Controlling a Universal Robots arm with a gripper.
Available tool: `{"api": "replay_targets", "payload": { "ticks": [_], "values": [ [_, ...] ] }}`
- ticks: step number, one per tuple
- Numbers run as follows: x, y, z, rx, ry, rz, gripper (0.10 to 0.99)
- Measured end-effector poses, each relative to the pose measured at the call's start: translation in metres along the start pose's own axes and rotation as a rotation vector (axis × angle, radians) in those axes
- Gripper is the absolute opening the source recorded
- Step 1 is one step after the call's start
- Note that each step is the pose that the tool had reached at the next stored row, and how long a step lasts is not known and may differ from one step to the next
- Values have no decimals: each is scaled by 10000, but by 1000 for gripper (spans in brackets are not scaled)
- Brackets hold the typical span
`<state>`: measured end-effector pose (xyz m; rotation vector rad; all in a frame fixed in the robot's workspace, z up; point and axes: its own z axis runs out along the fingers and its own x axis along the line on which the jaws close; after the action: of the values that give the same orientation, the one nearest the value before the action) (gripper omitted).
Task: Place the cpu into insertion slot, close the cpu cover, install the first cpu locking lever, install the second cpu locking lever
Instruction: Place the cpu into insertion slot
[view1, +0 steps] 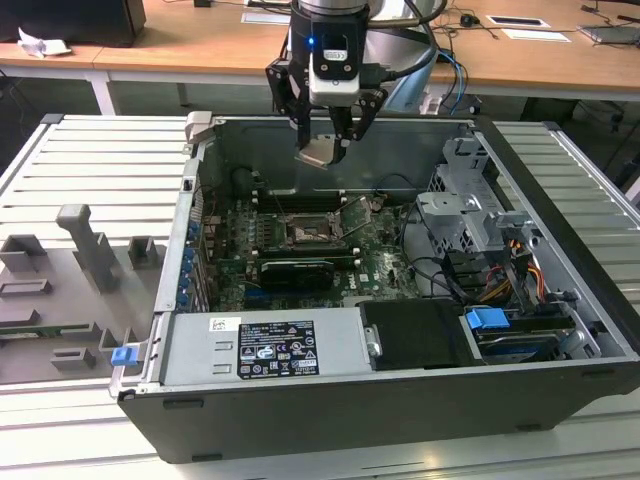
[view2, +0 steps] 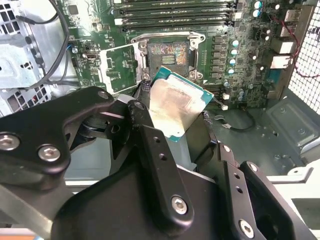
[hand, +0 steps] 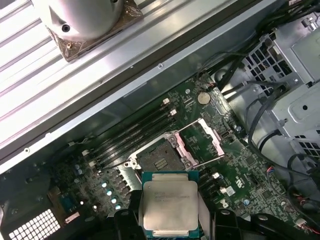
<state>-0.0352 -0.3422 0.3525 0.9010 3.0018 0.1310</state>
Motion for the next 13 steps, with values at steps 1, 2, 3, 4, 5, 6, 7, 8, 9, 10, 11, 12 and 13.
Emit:
{"api": "replay_targets", "payload": {
  "ticks": [1,2,3,4,5,6,7,8,9,10,11,12,13],
  "values": [
    [0,0,1,-5,-18,222,529],
    [0,0,2,-7,-29,349,529],
    [0,0,3,-10,-40,485,529],
    [0,0,5,-12,-49,597,529],
    [0,0,5,-14,-56,680,529],
    [0,0,6,-15,-62,759,529],
    [0,-1,7,-16,-70,857,529],
    [0,-1,8,-19,-79,976,529],
    [0,-1,9,-20,-86,1064,529],
    [0,-1,10,-22,-95,1175,529],
    [0,-1,11,-24,-103,1267,529],
    [0,-1,12,-27,-115,1420,529],
    [0,-1,15,-31,-130,1603,529]
  ]
}}
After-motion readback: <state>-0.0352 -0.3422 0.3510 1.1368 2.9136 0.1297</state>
